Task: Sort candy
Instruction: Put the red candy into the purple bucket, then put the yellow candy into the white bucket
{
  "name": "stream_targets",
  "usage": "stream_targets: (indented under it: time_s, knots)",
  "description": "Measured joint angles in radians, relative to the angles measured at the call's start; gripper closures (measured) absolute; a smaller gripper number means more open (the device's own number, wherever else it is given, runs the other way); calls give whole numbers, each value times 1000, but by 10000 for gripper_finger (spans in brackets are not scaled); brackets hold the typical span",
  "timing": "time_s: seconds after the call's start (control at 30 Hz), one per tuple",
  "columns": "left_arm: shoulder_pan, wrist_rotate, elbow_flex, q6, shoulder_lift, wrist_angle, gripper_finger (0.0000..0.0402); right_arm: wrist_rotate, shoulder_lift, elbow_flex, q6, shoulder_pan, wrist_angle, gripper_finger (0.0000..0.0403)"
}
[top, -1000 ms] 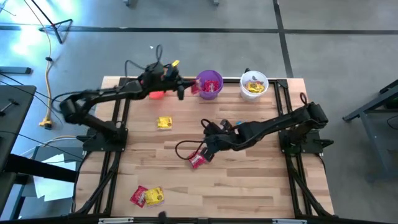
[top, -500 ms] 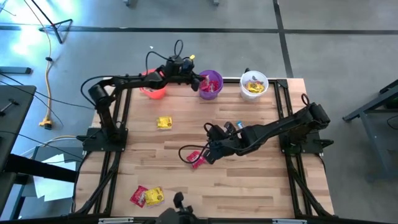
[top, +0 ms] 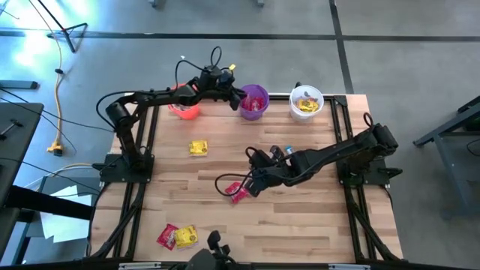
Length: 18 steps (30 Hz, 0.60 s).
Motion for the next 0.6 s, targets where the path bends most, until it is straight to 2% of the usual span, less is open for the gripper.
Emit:
stream_targets:
  time_s: [0.13, 0.27, 0.43, 0.6]
  knots:
    - [-3, -6, 0, 70, -38, -76, 297, -3, 0, 0, -14, -2, 0, 403]
    - [-28, -26, -57, 134, -118, -75, 327, -4, 0, 0, -15, -2, 0, 403]
    - [-81, -87, -259, 98, -298, 40, 392, -5, 0, 0, -22, -2, 0, 403]
    - [-189, -138, -478, 44, -532, 58, 397, -7, 0, 0, -68, -9, 1, 403]
